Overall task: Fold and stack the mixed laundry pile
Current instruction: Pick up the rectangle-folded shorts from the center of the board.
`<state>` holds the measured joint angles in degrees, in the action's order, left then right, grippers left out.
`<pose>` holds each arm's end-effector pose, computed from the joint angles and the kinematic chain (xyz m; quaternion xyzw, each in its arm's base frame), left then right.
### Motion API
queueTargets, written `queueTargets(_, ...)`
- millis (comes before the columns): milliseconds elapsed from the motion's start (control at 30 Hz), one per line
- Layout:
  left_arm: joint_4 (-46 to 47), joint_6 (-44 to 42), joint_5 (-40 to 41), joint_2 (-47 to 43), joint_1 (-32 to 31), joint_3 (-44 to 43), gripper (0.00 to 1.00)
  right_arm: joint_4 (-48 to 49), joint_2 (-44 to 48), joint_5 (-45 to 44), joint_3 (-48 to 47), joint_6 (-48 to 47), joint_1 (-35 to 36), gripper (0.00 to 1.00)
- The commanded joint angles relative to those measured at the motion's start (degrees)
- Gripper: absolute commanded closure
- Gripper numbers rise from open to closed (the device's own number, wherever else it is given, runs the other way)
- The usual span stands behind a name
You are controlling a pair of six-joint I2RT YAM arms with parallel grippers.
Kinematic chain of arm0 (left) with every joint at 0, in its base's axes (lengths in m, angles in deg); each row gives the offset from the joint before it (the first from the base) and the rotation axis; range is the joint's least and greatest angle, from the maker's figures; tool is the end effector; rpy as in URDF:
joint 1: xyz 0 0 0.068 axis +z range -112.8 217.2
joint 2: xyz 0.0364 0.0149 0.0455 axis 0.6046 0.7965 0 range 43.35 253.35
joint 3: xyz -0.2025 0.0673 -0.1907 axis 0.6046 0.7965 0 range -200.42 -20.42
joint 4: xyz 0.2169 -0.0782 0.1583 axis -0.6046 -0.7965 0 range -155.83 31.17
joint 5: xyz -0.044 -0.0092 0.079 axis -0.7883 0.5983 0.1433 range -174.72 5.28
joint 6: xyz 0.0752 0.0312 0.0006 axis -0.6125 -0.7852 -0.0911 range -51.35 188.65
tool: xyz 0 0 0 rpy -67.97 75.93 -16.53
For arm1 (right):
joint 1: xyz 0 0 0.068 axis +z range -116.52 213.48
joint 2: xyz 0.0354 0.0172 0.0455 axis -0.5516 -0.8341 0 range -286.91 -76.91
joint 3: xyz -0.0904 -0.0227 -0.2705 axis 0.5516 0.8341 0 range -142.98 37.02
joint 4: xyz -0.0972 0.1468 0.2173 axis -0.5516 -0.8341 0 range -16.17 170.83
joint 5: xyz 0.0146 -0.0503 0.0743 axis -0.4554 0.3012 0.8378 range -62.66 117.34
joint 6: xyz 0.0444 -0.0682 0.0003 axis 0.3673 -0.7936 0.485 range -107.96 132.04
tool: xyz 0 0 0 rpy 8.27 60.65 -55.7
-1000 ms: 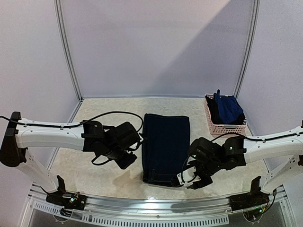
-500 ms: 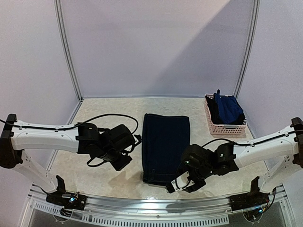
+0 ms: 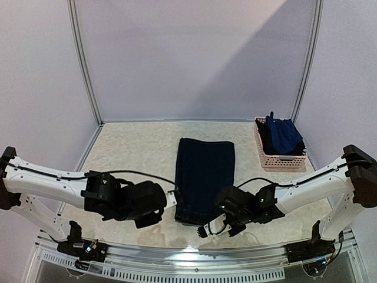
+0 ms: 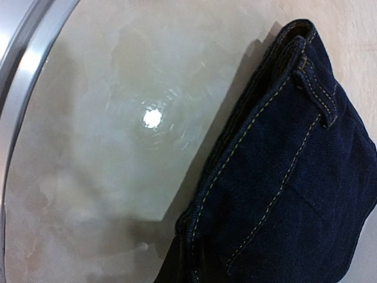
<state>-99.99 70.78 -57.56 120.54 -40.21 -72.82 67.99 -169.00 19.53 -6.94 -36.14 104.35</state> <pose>0.0923 -0.2655 0.2031 0.5419 0.7827 0.0469 0.3026 0.1142 0.3002 0.1083 -0.8238 0.5045 -0.0155 0.2581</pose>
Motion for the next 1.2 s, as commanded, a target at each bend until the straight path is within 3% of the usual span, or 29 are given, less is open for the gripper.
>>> queueTargets(0,6.1,-14.2,10.0,3.8,-8.1,2.3,0.52,-3.9,2.6,1.6,0.6,0.5,-0.2,0.99)
queueTargets(133,12.4,-22.9,13.2,8.3,-11.9,1.6,0.52,-7.4,8.3,10.9,0.3,2.1,-2.4,1.0)
queueTargets(333,25.5,-35.7,15.9,11.7,-12.2,5.0,0.51,-10.0,11.0,16.6,-0.4,3.4,-6.1,1.0)
queueTargets(667,35.1,-44.7,17.5,19.7,-12.1,4.8,0.5,-11.5,10.3,20.9,-1.5,4.4,-9.7,1.0)
queueTargets(1167,31.0,-43.7,8.9,25.4,-10.2,0.0,0.5,-12.4,10.2,22.7,-2.0,5.0,-11.3,0.99)
